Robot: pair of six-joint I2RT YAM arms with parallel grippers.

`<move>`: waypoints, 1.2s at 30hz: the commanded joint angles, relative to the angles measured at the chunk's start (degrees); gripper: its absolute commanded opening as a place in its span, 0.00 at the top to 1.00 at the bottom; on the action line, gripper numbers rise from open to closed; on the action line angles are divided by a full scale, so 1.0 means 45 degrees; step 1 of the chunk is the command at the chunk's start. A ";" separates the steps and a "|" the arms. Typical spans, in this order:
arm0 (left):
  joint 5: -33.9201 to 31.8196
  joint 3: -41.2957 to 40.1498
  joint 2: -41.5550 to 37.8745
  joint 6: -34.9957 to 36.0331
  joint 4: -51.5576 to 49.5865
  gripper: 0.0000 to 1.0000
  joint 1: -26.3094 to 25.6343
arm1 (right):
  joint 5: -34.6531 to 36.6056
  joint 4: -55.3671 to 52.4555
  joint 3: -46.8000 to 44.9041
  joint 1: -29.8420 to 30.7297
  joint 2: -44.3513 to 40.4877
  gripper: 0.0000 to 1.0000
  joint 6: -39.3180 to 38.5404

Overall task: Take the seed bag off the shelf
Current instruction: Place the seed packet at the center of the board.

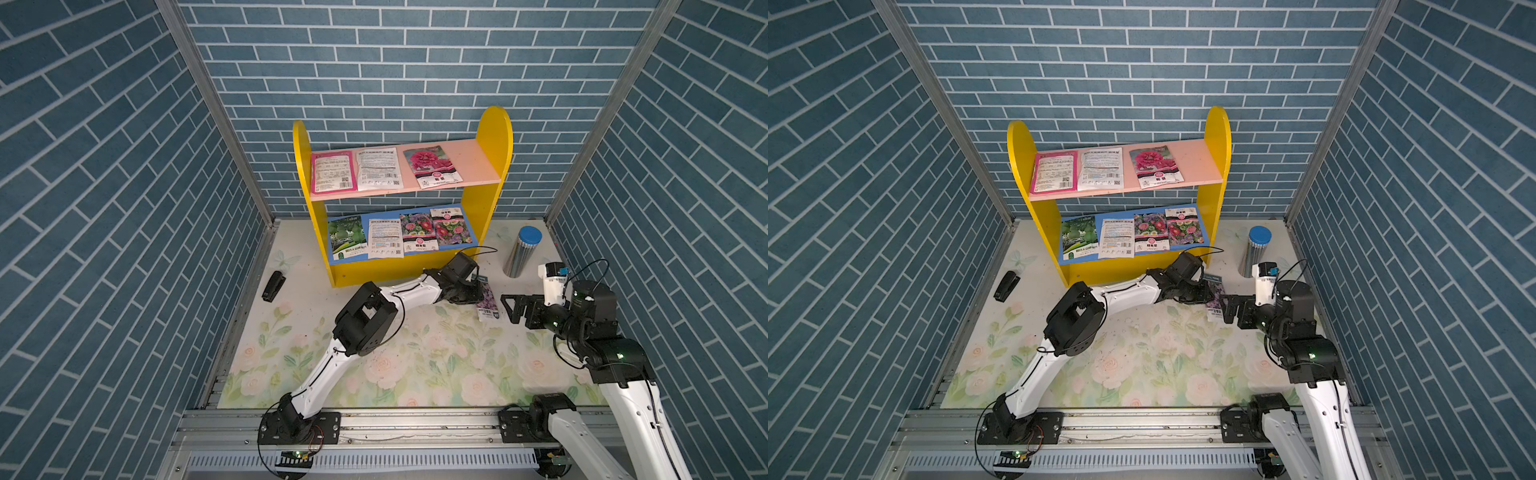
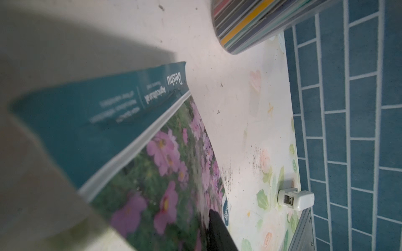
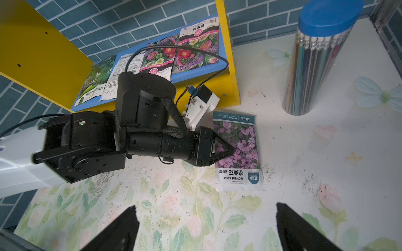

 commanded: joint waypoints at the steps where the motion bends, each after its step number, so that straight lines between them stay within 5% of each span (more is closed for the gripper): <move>1: -0.0230 0.0146 0.0188 0.0138 -0.0466 0.68 -0.0064 | 0.0373 -0.0292 0.0019 0.0033 -0.0176 0.00 -0.0523; 9: -0.0802 0.0861 0.0325 0.0520 -0.1755 0.51 -0.0063 | 0.0481 -0.0340 0.0019 0.0023 -0.0304 0.00 -0.0523; 20: -0.1769 0.0253 -0.1099 0.1337 -0.3025 0.00 -0.0041 | -0.0092 0.0116 0.0065 0.0028 -0.0618 0.00 -0.0639; 29: -0.1725 -0.2082 -0.3720 0.1666 -0.1874 0.00 -0.0160 | -0.2219 0.1133 0.0724 0.0025 -0.0905 0.00 -0.1412; 36: -0.2272 -0.1808 -0.5667 0.2714 -0.2685 0.00 -0.0273 | -0.3631 0.2358 0.1290 0.0023 -0.0530 0.00 -0.1630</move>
